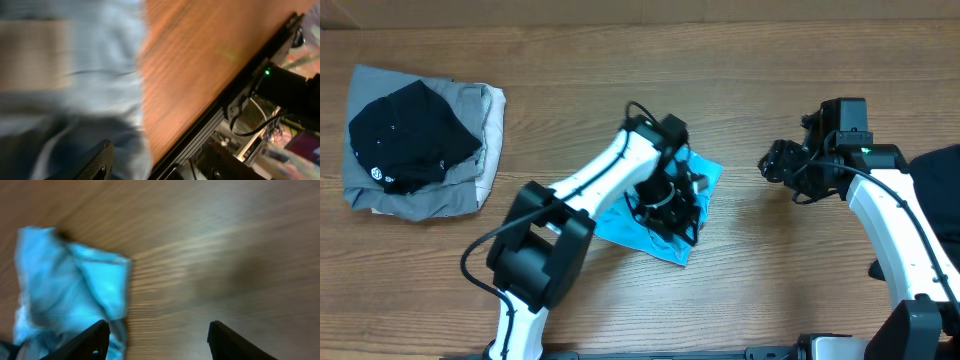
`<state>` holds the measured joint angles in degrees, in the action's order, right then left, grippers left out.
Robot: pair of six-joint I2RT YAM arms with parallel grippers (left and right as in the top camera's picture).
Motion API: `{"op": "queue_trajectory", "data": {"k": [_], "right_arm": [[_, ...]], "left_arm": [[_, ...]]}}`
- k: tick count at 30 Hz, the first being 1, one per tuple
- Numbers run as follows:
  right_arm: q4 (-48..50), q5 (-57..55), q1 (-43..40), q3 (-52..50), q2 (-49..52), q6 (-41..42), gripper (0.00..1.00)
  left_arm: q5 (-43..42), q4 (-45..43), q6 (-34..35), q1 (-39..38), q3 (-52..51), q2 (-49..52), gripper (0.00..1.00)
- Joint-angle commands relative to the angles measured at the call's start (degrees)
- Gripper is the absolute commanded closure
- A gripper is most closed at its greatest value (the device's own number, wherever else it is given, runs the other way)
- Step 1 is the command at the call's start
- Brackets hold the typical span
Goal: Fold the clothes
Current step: 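Press and tuck the folded bundle with both grippers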
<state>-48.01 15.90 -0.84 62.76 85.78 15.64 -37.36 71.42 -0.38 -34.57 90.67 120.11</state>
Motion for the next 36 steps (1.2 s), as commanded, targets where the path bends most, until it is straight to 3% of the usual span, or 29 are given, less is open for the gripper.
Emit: {"op": "queue_trajectory", "data": {"k": [1, 8, 11, 15, 26, 30, 31, 33, 36], "right_arm": [[1.7, 11.54, 2.51, 0.96, -0.35, -7.85, 0.33], [6.01, 6.58, 13.46, 0.96, 0.7, -7.72, 0.34], [8.37, 4.59, 17.42, 0.96, 2.27, -5.29, 0.36], [11.91, 4.48, 21.29, 0.96, 6.25, -3.41, 0.37], [21.81, 7.19, 25.44, 0.96, 17.18, -0.44, 0.36], [21.81, 2.54, 26.38, 0.96, 17.44, 1.57, 0.35], [21.79, 0.76, 26.51, 0.96, 17.44, 2.25, 0.4], [21.49, -1.84, 26.51, 0.96, 17.44, 2.67, 0.6], [20.94, -2.19, 26.51, 0.96, 17.44, 2.62, 0.76]], "left_arm": [[4.22, 0.96, 0.13, 5.33, 2.69, -3.34, 0.39], [4.5, 3.58, -0.02, 16.04, 3.1, -5.9, 0.43], [6.03, 6.03, -1.33, 18.03, 3.08, -5.9, 0.49], [7.15, 6.29, -1.31, 19.63, 3.08, -5.9, 0.48], [7.32, 5.4, -1.36, 25.07, 3.15, -5.9, 0.43], [7.3, 5.4, -1.36, 25.99, 3.15, -5.9, 0.43], [7.3, 5.31, -1.36, 25.99, 3.15, -5.9, 0.43], [7.32, 5.2, -1.33, 25.97, 3.15, -5.9, 0.43], [7.32, 5.16, -1.36, 25.97, 3.15, -5.9, 0.42]]}}
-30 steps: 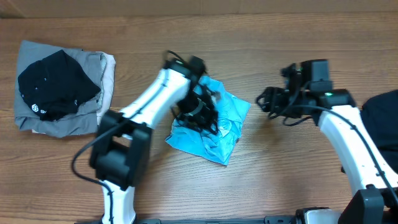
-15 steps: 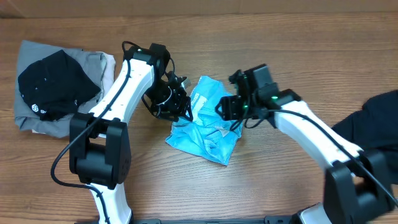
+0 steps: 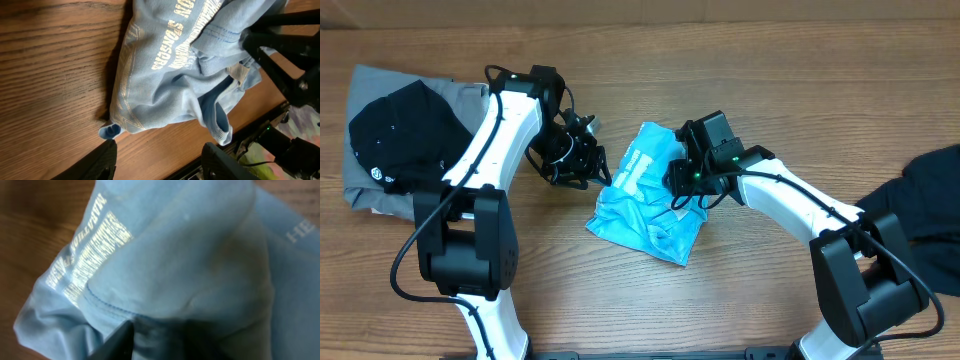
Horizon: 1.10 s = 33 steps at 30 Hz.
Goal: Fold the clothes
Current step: 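Press and tuck the folded bundle with both grippers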
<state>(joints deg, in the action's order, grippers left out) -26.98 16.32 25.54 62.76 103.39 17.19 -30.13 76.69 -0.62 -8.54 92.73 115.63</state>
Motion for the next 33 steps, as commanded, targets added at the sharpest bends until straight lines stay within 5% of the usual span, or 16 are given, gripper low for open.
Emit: {"op": "queue_trajectory", "data": {"k": [1, 4, 16, 21, 27, 33], "right_arm": [[-0.2, -2.62, 0.13, 0.96, -0.17, 1.05, 0.77], [-0.63, -2.58, 0.24, 0.96, -0.17, -0.83, 0.57], [-3.5, -12.24, 4.46, 1.07, -2.25, -12.81, 0.47], [-3.13, -16.28, 5.16, 1.07, -3.54, -12.72, 0.53], [-3.19, -21.81, 5.09, 1.07, -3.54, -9.25, 0.81], [-4.02, -21.9, 3.39, 1.07, -4.55, -6.56, 0.96]], "left_arm": [[0.11, -0.2, -1.11, -0.07, 1.09, -1.42, 0.41], [0.11, -0.42, -1.11, -0.07, 1.09, -1.42, 0.41], [0.59, -0.9, -1.14, -0.04, 1.09, -1.42, 0.39], [0.55, -1.75, -1.09, -0.04, 1.09, -1.42, 0.38], [0.57, -1.77, -1.11, -0.04, 1.09, -1.42, 0.36], [0.61, -1.75, -1.11, -0.04, 1.09, -1.42, 0.36]]}}
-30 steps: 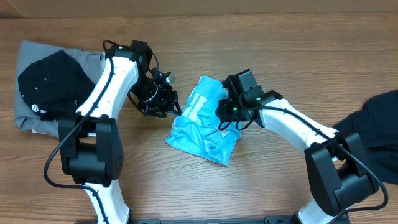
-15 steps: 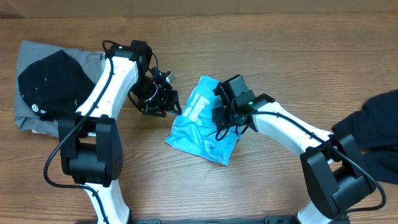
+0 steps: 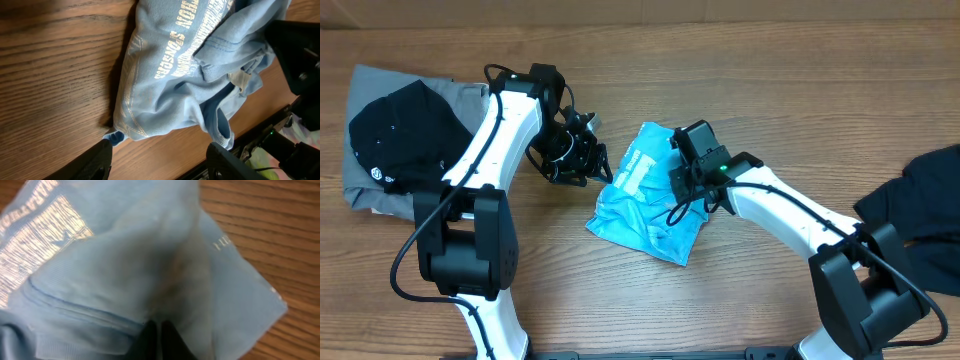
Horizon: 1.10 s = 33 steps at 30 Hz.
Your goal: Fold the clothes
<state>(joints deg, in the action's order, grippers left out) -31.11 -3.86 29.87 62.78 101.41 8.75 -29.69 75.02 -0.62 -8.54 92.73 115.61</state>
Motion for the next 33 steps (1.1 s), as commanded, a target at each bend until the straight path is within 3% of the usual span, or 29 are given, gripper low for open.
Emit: {"op": "queue_trajectory", "data": {"k": [1, 4, 5, 7, 10, 18, 33], "right_arm": [[0.0, -2.25, -1.16, 1.05, -2.89, 1.75, 0.96], [-0.61, -5.03, -2.1, 1.05, -4.28, 1.73, 0.95], [-0.96, -4.83, -2.38, 1.05, -5.03, 1.38, 0.87], [-1.22, 0.46, -2.51, 1.05, -6.51, -4.44, 0.5], [-1.6, 10.49, -1.44, 1.05, -8.37, -12.7, 0.37], [0.39, 7.82, 4.63, 1.03, -4.94, -15.08, 0.37], [5.79, 3.91, 4.9, 1.03, 0.31, -12.81, 0.46]], "left_arm": [[0.24, -0.11, -1.11, -0.04, 1.09, -1.4, 0.35], [0.33, -0.24, -1.14, -0.04, 1.09, -1.4, 0.34], [0.33, -0.24, -1.11, -0.04, 1.09, -1.4, 0.34], [0.35, -0.26, -1.14, -0.04, 1.09, -1.4, 0.34], [0.7, -0.55, -1.11, 0.0, 1.09, -1.4, 0.34], [1.81, -0.68, -1.09, 0.37, 1.09, -1.4, 0.33], [1.75, 0.22, -1.09, 2.19, 1.09, -1.4, 0.32]]}}
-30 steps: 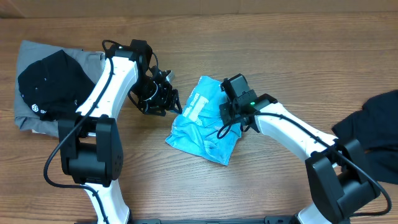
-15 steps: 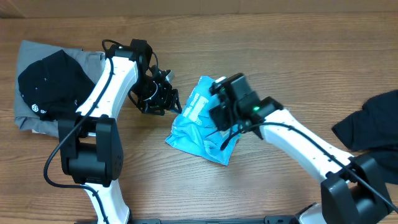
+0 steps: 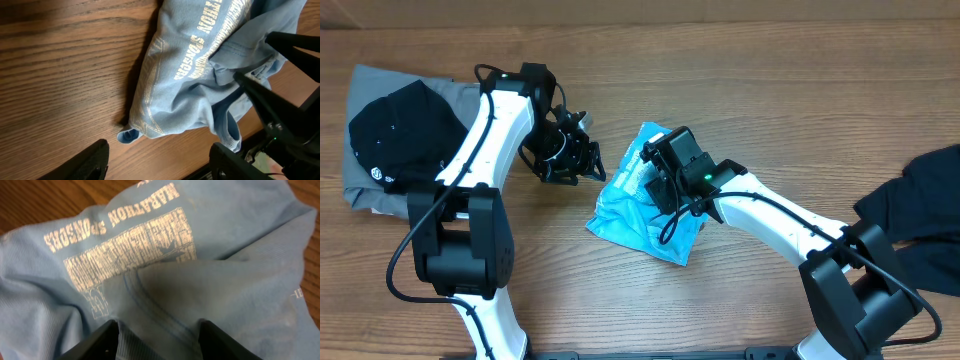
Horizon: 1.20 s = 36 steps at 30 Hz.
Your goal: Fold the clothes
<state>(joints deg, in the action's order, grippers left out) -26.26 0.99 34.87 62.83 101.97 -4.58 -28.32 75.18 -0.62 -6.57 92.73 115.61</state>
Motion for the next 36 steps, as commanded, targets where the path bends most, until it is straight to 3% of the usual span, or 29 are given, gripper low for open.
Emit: {"op": "queue_trajectory", "data": {"k": [1, 6, 9, 13, 19, 25, 30, 32, 35, 36], "right_arm": [[1.27, -0.96, -0.11, 0.98, -0.26, 0.52, 0.48], [1.62, -3.39, -0.22, 0.98, -0.26, 0.55, 0.63], [1.51, -3.96, -0.28, 0.98, -0.26, 0.52, 0.65], [0.46, -2.56, -0.09, 0.98, -0.26, -0.04, 0.45], [-1.22, -0.39, -0.07, 0.98, -0.22, -1.44, 0.43], [1.42, -2.05, -0.07, 0.98, -0.13, 0.0, 0.69], [1.09, -3.93, -0.17, 0.98, -0.13, 0.33, 0.81], [0.59, -3.54, -0.15, 0.98, -0.13, 0.31, 0.79], [-0.35, -0.79, 0.11, 0.98, -0.13, 0.26, 0.51], [-0.44, 0.28, 0.31, 0.98, -0.13, 0.24, 0.51]], "left_arm": [[0.37, 0.11, -1.09, 0.22, 1.09, -1.4, 0.33], [0.37, 0.28, -1.09, 0.22, 1.09, -1.4, 0.33], [0.37, 0.26, -1.09, 0.22, 1.09, -1.4, 0.32], [0.37, 0.28, -1.09, 0.22, 1.09, -1.4, 0.32], [0.37, -0.04, -1.09, 0.22, 1.09, -1.4, 0.29], [0.39, -0.17, -1.09, 0.22, 1.09, -1.4, 0.28], [0.39, 0.0, -1.09, 0.22, 1.09, -1.4, 0.28], [0.39, 0.0, -1.11, 0.22, 1.09, -1.4, 0.28], [0.39, -0.04, -1.11, 0.22, 1.09, -1.4, 0.28], [0.42, -0.04, -1.11, 0.22, 1.09, -1.4, 0.27]]}}
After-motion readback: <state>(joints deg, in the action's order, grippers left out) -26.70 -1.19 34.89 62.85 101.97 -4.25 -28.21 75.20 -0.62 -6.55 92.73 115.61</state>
